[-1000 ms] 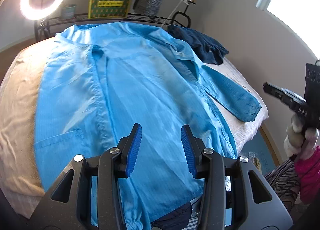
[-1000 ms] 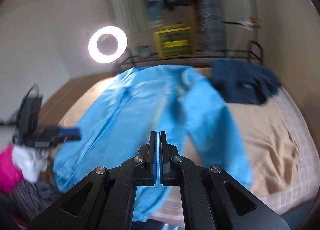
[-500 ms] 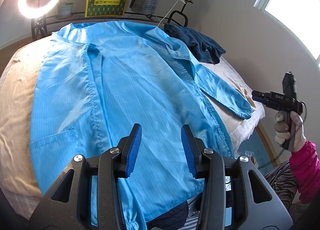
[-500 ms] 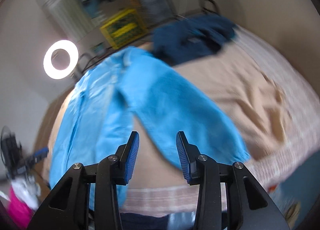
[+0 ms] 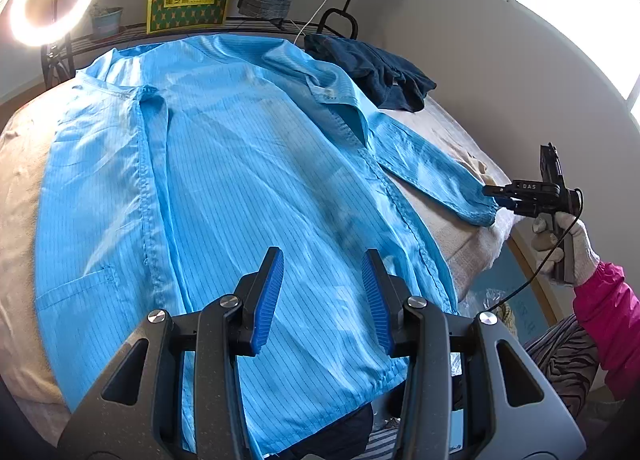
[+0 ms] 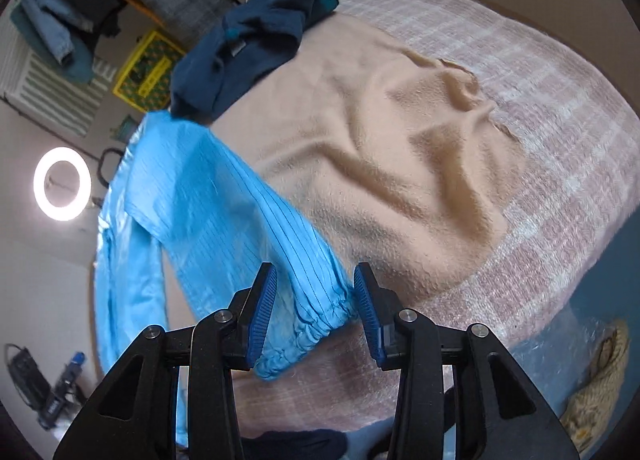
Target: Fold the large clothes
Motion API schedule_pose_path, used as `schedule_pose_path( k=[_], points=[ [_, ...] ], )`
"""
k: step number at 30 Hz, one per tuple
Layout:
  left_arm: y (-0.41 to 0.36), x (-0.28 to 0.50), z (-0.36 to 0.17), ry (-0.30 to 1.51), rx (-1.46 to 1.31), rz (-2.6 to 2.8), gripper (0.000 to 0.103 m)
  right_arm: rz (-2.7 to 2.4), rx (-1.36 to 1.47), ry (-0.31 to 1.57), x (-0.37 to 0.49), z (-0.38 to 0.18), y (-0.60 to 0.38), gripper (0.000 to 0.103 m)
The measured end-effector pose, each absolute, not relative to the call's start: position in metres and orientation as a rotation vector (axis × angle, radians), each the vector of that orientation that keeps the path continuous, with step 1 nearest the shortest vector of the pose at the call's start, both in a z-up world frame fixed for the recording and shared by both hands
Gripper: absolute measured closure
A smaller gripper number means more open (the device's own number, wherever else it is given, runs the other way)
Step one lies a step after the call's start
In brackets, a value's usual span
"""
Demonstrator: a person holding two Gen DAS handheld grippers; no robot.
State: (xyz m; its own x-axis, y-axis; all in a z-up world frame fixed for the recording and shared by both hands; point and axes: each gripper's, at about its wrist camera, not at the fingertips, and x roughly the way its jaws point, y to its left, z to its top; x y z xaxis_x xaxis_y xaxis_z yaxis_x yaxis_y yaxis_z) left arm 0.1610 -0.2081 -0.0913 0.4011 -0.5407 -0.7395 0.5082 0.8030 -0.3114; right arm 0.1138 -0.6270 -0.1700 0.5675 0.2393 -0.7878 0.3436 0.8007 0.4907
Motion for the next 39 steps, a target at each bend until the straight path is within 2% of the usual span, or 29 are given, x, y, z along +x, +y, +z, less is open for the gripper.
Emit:
schedule_pose_path(
  k=[1,2,11,18,22,27,32,39],
  points=[
    [-0.209,0.161,-0.091,0.948,-0.037,-0.664,0.061,-0.063,0.64,0.982,0.116,-0.168,-0.623,0.077],
    [-0.209,0.161,-0.091,0.947,-0.037,-0.665,0.061,-0.043,0.625,0.979,0.117,-0.165,-0.619,0.1],
    [-0.191,0.164,-0.087,0.937,-0.077,-0.632,0.061,0.127,0.568,0.802,0.095,-0.106,-0.569,0.102],
    [-0.171,0.167,-0.083,0.927,-0.125,-0.598,0.061,0.414,0.303,0.731,0.087,-0.061,-0.453,0.102],
    [-0.16,0.168,-0.084,0.927,-0.146,-0.578,0.061,0.569,0.205,0.796,0.089,-0.072,-0.392,0.102],
    [-0.149,0.168,-0.089,0.94,-0.166,-0.558,0.061,0.752,-0.022,0.944,0.077,-0.116,-0.309,0.102],
    [-0.149,0.17,-0.101,0.987,-0.175,-0.562,0.061,0.838,-0.238,1.034,0.05,-0.151,-0.267,0.102],
    [-0.17,0.171,-0.111,1.025,-0.146,-0.602,0.061,0.894,-0.121,1.048,0.053,-0.141,-0.285,0.097]
  ],
)
